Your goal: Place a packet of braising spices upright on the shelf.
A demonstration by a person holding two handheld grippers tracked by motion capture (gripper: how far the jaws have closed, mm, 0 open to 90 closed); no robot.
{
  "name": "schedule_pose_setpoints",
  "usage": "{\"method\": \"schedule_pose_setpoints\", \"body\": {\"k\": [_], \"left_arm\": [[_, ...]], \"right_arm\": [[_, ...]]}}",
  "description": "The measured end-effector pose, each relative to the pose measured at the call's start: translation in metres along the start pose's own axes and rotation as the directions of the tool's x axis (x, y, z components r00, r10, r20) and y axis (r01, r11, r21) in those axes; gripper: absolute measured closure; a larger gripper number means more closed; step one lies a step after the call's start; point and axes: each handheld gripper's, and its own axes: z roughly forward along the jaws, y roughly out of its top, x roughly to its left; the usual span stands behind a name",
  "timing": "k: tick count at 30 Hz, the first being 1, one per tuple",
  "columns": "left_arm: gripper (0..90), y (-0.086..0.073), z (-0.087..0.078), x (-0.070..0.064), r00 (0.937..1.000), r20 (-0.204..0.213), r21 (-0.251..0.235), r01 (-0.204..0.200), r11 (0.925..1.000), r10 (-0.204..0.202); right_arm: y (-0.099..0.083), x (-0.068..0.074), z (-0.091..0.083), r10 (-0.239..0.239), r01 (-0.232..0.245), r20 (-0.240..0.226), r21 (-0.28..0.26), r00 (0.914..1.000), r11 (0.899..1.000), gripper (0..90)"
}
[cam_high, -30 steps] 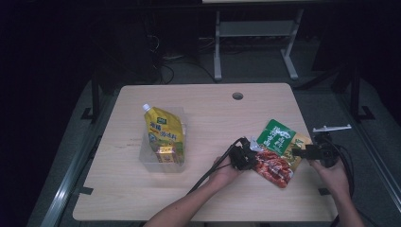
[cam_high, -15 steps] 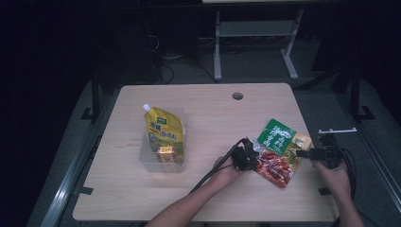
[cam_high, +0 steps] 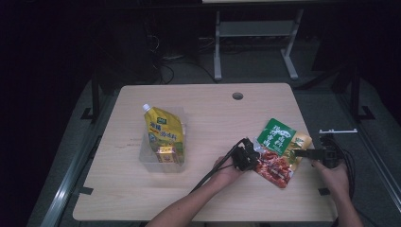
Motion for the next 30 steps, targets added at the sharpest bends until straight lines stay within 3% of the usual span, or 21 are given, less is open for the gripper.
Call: {"method": "schedule_pose_setpoints", "body": {"k": [3,6,10,15,17,23,30], "left_arm": [[84.2,0.0,0.0,-0.001,1.0,-0.002,0.004,-0.005,1.0,0.005],[84.2,0.0,0.0,-0.001,1.0,-0.001,0.001,-0.006,1.0,0.006],[84.2,0.0,0.001,-0.001,1.0,-0.001,0.002,-0.005,1.0,0.005],[84.2,0.001,0.001,-0.001,1.0,-0.003,0.001,-0.009,1.0,0.009],[84.2,0.001,0.001,-0.002,1.0,-0.004,-0.003,-0.007,1.0,0.007],[83.6,0.001,0.001,-0.002,0.9999,-0.004,-0.005,-0.009,0.9999,0.009],[77.7,0.001,0.001,-0.002,0.9999,0.014,-0.004,0.008,1.0,-0.008]], "right_arm": [[-0.001,-0.001,0.001,0.001,-0.001,-0.028,-0.007,0.9996,1.0,45.7],[0.0,0.002,0.007,-0.004,0.005,-0.091,0.01,0.9959,1.0,53.1],[0.002,0.006,0.011,-0.017,0.019,-0.091,0.018,0.9957,1.0,59.4],[0.005,0.01,0.017,-0.004,0.008,-0.131,0.037,0.9913,0.999,67.1],[0.006,0.015,0.021,-0.025,0.032,-0.13,0.049,0.9912,0.998,72.5],[0.007,0.017,0.024,-0.023,0.033,-0.157,0.056,0.9873,0.998,86.1],[0.007,0.02,0.021,-0.041,0.048,-0.156,0.039,0.9869,0.998,89.7]]}}
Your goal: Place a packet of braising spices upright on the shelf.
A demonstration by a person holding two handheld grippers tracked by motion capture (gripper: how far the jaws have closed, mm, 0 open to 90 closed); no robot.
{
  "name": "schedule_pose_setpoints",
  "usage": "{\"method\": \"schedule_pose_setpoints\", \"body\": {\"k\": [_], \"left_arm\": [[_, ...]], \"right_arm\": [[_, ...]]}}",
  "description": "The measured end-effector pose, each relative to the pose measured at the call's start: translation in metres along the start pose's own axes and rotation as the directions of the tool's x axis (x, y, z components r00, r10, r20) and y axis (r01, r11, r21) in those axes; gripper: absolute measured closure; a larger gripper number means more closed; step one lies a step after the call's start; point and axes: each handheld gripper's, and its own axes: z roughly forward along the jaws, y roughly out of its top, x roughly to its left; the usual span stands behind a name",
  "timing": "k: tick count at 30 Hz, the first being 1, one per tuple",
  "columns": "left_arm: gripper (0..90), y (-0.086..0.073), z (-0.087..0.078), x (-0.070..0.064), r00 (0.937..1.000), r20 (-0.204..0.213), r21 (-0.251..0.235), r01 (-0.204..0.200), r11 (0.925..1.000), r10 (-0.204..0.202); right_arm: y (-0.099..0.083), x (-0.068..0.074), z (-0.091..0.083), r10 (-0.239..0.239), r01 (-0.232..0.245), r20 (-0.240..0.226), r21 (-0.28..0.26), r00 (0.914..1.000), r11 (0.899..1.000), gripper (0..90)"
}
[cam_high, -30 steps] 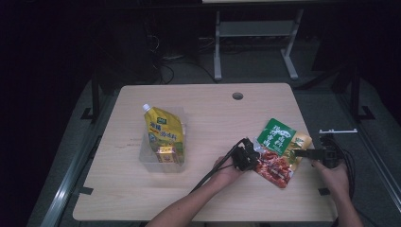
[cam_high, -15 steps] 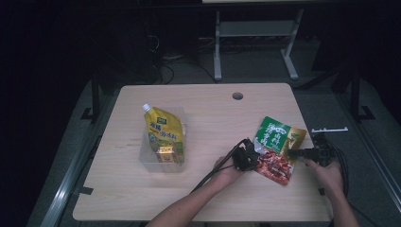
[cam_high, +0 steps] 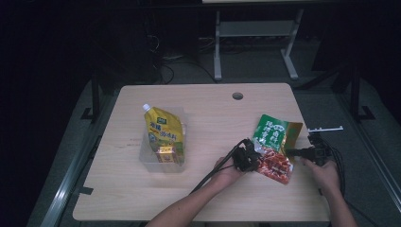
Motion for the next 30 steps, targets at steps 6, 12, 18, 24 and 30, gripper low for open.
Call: {"method": "schedule_pose_setpoints", "body": {"k": [6,12,18,24,30], "left_arm": [[71.0,-0.002,-0.009,0.003,0.9993,0.015,-0.019,0.034,0.9992,-0.034],[67.4,-0.005,-0.023,0.007,0.999,0.016,-0.045,0.042,0.9981,-0.042],[64.9,-0.013,-0.041,0.006,0.9989,0.02,-0.083,0.044,0.9956,-0.043],[61.0,-0.023,-0.054,0.003,0.9989,0.019,-0.108,0.045,0.9931,-0.044],[58.5,-0.033,-0.067,0.0,0.9996,0.016,-0.126,0.026,0.9917,-0.024]], "right_arm": [[0.001,0.008,-0.008,-0.024,0.023,-0.004,-0.033,0.9997,0.999,90.0],[0.004,0.02,-0.015,-0.057,0.057,0.003,-0.055,0.9983,0.997,90.0],[0.011,0.05,-0.028,-0.134,0.134,-0.001,-0.094,0.9909,0.987,90.0],[0.017,0.076,-0.037,-0.204,0.202,0.0,-0.123,0.979,0.972,90.0],[0.02,0.104,-0.044,-0.272,0.269,0.002,-0.133,0.9624,0.954,90.0]]}}
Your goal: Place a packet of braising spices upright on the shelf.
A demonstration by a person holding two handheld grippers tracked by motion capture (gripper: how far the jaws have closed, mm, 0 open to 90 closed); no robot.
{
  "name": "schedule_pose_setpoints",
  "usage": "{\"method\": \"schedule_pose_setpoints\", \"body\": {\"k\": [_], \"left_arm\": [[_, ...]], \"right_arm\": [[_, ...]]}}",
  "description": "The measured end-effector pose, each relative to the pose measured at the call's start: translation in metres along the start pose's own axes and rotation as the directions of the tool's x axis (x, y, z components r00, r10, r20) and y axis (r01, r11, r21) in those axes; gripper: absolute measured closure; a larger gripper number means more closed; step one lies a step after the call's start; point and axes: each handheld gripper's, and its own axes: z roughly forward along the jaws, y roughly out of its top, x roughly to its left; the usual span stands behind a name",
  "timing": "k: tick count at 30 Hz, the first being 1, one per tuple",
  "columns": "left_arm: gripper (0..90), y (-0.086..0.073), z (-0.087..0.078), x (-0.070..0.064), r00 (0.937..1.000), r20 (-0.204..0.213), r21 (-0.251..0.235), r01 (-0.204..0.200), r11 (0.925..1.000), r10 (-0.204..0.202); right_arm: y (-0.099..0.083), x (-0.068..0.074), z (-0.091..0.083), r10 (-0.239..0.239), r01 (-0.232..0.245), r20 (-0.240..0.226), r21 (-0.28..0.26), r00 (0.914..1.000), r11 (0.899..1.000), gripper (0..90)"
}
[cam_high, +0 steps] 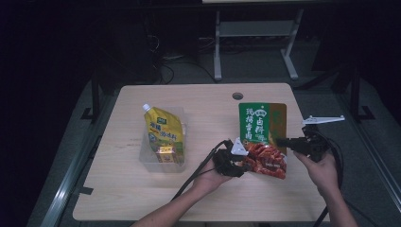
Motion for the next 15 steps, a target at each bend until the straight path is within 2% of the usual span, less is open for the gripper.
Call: {"method": "schedule_pose_setpoints", "body": {"k": [1,2,3,7,10,11,15], "left_arm": [[58.2,0.0,0.0,0.0,1.0,0.0,0.0,0.0,1.0,0.0],[57.9,-0.004,-0.005,-0.002,0.9998,0.007,-0.011,0.02,0.9997,-0.02],[57.6,-0.005,-0.007,-0.002,1.0,-0.001,-0.013,0.007,0.9999,-0.007],[55.7,-0.011,-0.012,-0.005,1.0,0.003,-0.011,0.008,0.9999,-0.008],[54.3,-0.016,-0.017,-0.007,1.0,0.008,-0.01,0.004,0.9999,-0.003],[53.6,-0.018,-0.02,-0.008,0.9998,0.01,-0.015,0.016,0.9997,-0.016],[50.9,-0.022,-0.024,-0.007,0.9994,0.024,-0.022,0.025,0.9995,-0.024]], "right_arm": [[0.0,0.0,0.0,0.0,0.0,0.0,0.0,1.0,1.0,90.0],[0.003,0.009,-0.002,-0.024,0.023,-0.006,-0.007,0.9997,1.0,90.0],[0.005,0.014,-0.003,-0.033,0.033,-0.005,-0.009,0.9994,0.999,90.0],[0.011,0.026,-0.004,-0.072,0.072,-0.009,-0.026,0.9974,0.997,90.0],[0.013,0.03,-0.004,-0.088,0.088,-0.001,-0.032,0.9961,0.996,90.0],[0.015,0.033,-0.004,-0.097,0.097,0.002,-0.038,0.9953,0.995,90.0],[0.017,0.036,-0.003,-0.116,0.116,0.009,-0.042,0.9932,0.992,90.0]]}}
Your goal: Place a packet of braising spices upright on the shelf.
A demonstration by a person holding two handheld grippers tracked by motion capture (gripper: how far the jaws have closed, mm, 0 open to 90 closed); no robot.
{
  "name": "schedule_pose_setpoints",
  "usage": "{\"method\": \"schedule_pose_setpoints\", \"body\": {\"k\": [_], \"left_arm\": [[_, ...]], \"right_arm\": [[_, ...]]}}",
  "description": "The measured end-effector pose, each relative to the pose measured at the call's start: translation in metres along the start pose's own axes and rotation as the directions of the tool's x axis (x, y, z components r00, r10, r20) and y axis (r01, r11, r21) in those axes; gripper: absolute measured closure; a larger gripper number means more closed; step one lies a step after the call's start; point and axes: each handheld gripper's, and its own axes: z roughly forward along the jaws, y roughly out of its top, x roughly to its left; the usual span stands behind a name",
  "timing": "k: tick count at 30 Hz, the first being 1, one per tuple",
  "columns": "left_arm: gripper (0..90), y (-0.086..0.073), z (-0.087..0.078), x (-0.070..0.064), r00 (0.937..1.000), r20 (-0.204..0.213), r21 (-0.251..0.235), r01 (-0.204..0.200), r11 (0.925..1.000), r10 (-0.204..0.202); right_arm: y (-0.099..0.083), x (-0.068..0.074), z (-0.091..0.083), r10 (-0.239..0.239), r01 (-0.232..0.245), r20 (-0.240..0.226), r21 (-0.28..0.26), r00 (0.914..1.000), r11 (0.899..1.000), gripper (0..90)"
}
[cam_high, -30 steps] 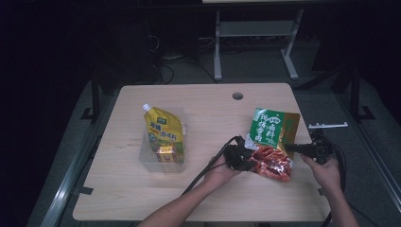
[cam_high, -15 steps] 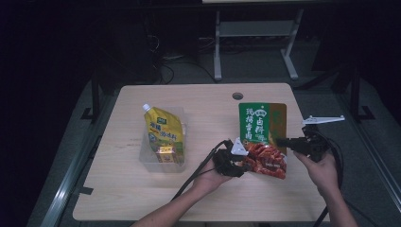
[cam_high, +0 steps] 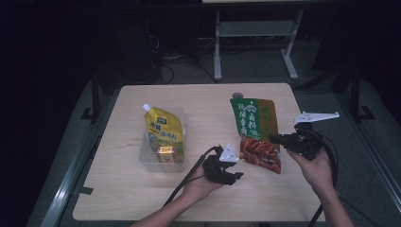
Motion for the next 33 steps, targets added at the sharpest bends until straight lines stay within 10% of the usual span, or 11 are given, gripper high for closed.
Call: {"method": "schedule_pose_setpoints", "body": {"k": [33], "left_arm": [[36.4,-0.032,-0.031,-0.007,0.9991,0.042,-0.053,0.013,0.9985,-0.011]], "right_arm": [[0.037,0.034,0.014,-0.089,0.088,-0.024,-0.036,0.9958,0.996,90.0]]}}
